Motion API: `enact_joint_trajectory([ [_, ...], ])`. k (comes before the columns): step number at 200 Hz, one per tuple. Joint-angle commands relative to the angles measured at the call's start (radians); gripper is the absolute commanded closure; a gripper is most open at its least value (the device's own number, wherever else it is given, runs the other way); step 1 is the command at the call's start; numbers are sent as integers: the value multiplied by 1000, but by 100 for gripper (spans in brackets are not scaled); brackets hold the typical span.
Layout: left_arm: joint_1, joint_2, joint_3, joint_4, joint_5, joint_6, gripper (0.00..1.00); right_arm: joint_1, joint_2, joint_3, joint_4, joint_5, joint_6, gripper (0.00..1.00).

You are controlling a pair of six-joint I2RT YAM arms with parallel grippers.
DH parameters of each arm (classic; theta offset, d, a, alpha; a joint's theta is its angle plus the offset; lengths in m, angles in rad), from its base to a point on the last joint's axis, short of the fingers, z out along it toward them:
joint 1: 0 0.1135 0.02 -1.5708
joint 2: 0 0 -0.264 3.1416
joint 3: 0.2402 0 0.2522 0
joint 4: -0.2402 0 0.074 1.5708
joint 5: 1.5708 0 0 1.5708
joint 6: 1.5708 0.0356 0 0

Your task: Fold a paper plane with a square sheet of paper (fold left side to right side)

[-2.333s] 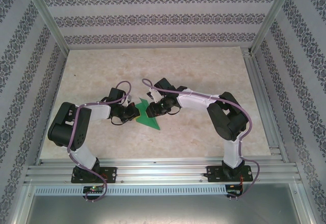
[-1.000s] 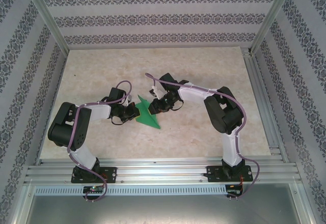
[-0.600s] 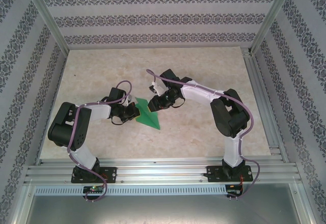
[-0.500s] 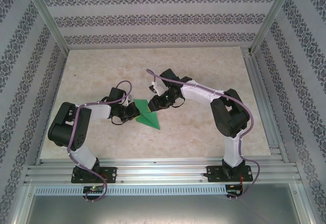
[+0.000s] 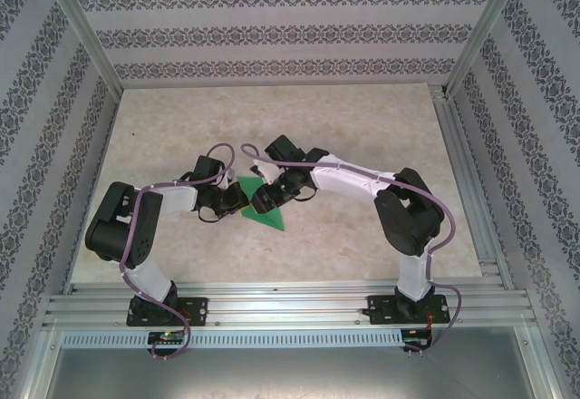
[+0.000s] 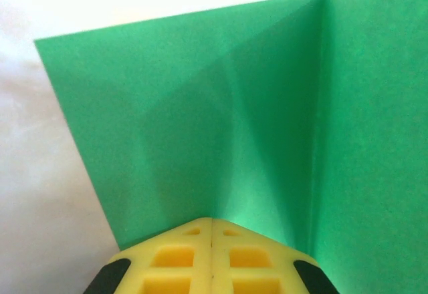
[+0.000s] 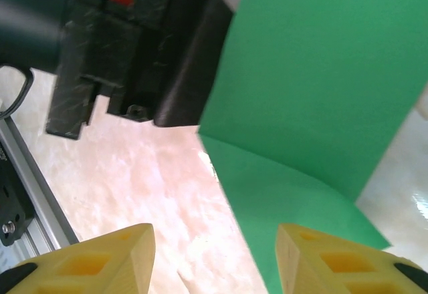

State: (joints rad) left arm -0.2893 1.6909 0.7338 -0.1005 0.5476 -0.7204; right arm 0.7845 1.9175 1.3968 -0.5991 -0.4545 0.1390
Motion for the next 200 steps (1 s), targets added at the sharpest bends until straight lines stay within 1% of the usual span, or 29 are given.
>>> enact_joint_trajectory([
  [1,-6,24,5,-54,-63,25,99,19,-13,-11,44,88,6,47],
  [21,-6,24,3,-54,-63,24,99,31,5,6,43,109,2,46],
  [51,-7,23,1,-51,-63,23,99,48,43,45,13,175,-17,48],
  [77,-5,24,1,-53,-63,25,99,54,64,65,8,192,-22,49],
  [85,-7,24,2,-53,-63,24,99,57,70,73,2,203,-25,51],
  [163,-7,27,0,-52,-64,26,99,78,109,107,-20,250,-42,50],
  [184,-7,27,0,-52,-62,27,99,75,112,116,-17,253,-36,57],
  [200,-7,26,0,-54,-62,28,99,70,113,121,-16,235,-32,67],
])
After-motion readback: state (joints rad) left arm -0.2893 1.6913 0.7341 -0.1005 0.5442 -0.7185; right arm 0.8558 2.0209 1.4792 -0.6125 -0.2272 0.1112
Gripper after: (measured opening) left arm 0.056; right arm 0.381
